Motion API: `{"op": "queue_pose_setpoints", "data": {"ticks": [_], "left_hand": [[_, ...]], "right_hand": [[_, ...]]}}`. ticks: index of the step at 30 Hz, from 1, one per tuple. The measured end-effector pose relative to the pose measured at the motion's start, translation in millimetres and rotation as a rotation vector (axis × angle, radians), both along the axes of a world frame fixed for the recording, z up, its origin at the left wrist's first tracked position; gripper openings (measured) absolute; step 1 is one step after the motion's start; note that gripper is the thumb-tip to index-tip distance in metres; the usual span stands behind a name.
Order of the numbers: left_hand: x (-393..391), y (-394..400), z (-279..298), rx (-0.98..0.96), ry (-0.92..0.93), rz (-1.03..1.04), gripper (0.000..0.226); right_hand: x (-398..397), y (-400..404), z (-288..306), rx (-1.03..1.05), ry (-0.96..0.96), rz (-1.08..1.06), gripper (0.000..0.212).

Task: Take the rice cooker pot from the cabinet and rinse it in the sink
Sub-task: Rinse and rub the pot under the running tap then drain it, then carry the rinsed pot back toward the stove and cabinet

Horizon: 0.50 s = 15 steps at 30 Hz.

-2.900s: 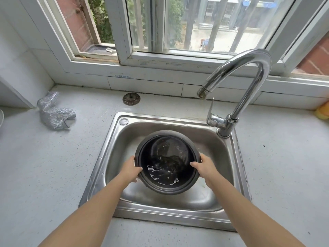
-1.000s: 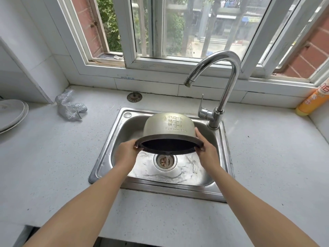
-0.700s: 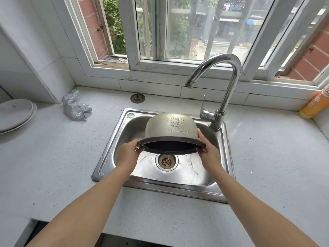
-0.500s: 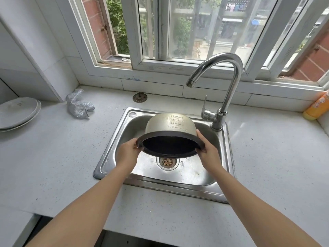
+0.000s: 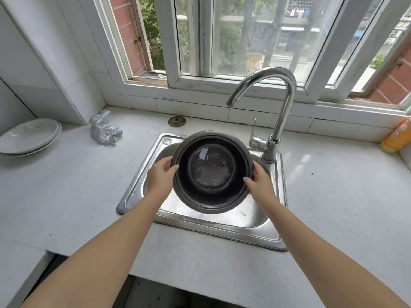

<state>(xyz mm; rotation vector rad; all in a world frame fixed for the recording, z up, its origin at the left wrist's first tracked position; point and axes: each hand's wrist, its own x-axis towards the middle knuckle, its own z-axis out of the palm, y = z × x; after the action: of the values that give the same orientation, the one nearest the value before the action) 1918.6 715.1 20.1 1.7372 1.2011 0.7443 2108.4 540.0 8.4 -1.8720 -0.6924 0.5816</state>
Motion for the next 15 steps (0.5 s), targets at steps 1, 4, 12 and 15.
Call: {"op": "queue_pose_setpoints", "data": {"ticks": [1,4,12,15], "left_hand": [[1,-1,1,-0.004,0.005,0.007,0.029],[1,-2,1,-0.003,0.038,0.007,0.030],[4,2,8,0.000,0.100,-0.043,0.029],[8,5,15,-0.024,0.082,-0.061,0.032]], "right_hand": [[0,-1,0,-0.012,-0.010,0.003,0.048],[0,-6,3,-0.092,-0.097,-0.014,0.046],[-10,-21,19,-0.220,-0.186,-0.085,0.045],[-18,-26,27,-0.238,-0.157,-0.130,0.041]]}}
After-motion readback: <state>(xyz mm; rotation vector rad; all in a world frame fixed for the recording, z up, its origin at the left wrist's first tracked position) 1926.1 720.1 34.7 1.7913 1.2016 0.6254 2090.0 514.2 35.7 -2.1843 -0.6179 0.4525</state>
